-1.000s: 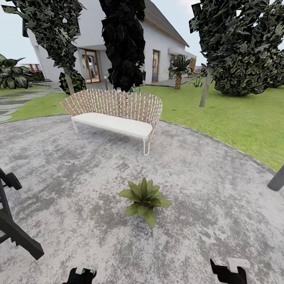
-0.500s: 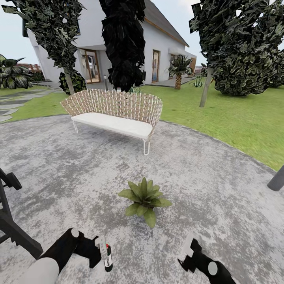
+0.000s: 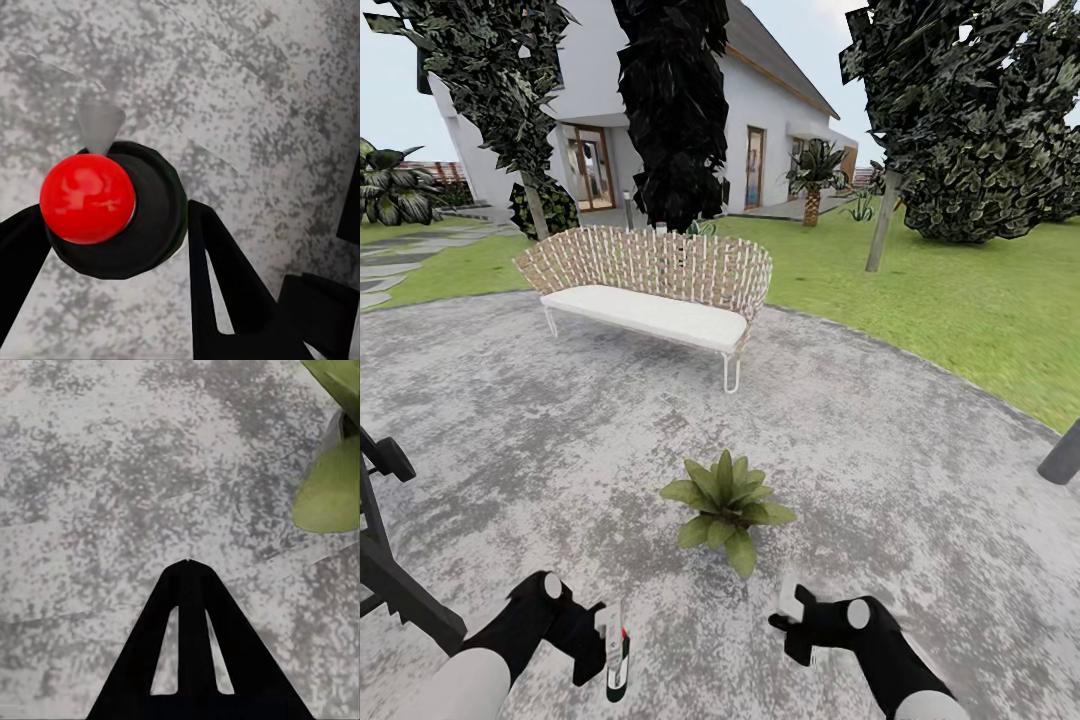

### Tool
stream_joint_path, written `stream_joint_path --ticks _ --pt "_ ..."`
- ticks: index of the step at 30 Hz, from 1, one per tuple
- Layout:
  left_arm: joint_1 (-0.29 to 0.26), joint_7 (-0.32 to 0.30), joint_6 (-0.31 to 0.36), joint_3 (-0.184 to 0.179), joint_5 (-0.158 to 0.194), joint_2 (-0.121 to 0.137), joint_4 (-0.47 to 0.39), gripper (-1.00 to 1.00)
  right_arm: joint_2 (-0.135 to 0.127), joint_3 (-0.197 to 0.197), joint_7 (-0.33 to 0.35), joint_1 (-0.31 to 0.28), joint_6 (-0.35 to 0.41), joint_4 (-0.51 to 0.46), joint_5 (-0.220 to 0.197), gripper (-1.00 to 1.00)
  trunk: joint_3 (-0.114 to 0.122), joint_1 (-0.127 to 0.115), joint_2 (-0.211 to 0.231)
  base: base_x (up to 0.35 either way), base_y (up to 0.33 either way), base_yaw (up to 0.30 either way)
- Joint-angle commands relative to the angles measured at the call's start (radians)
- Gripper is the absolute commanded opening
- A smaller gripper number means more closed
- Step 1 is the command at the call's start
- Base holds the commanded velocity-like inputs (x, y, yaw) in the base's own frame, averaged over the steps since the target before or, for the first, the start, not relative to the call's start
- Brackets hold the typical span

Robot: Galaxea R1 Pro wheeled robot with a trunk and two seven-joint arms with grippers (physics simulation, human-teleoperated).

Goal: Pick up the pesticide atomizer in the garden and spray insectifuge to fully cover both potted plants in the garden.

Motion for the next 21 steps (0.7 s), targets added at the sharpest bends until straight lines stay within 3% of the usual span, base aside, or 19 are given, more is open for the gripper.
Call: stream_joint_path --ticks 1,6,9,12,15,19,21 --pt "0.001 -0.002 -0.006 0.007 -0.008 -0.001 0.0 -1.0 0.01 -0.008 0.008 -0.001 -0.006 -0.001 0.008 -1.0 -0.001 0.0 0.0 0.0 0.0 0.0" --pt "0.003 0.002 -0.007 0.007 -0.008 -0.011 0.0 -1.0 0.077 -0.008 0.044 -0.001 -0.009 0.001 0.008 -1.0 -0.001 0.0 0.0 0.0 0.0 0.0" --pt "0.005 0.003 -0.009 -0.005 -0.007 -0.02 0.001 -1.0 0.077 -0.008 0.055 -0.001 -0.012 0.001 0.007 -1.0 -0.001 0.0 0.0 0.0 0.0 0.0" --pt "0.008 0.005 -0.006 -0.068 -0.007 -0.029 0.002 -1.0 0.077 -0.006 0.059 -0.001 -0.013 0.002 0.007 -1.0 -0.001 0.0 0.0 0.0 0.0 0.0" --pt "0.01 0.007 -0.006 -0.098 -0.007 -0.045 0.002 -1.0 0.077 -0.004 0.059 -0.001 -0.014 0.003 0.007 -1.0 -0.001 0.0 0.0 0.0 0.0 0.0" --pt "0.012 0.011 -0.01 -0.116 -0.009 -0.078 0.002 -1.0 0.077 0.049 0.059 -0.001 -0.014 0.003 0.005 -1.0 -0.001 0.0 0.0 0.0 0.0 0.0" --pt "0.012 0.013 -0.008 -0.151 -0.009 -0.086 0.002 -1.0 0.077 0.074 0.059 -0.001 -0.014 0.004 0.005 -1.0 -0.001 0.0 0.0 0.0 0.0 0.0"
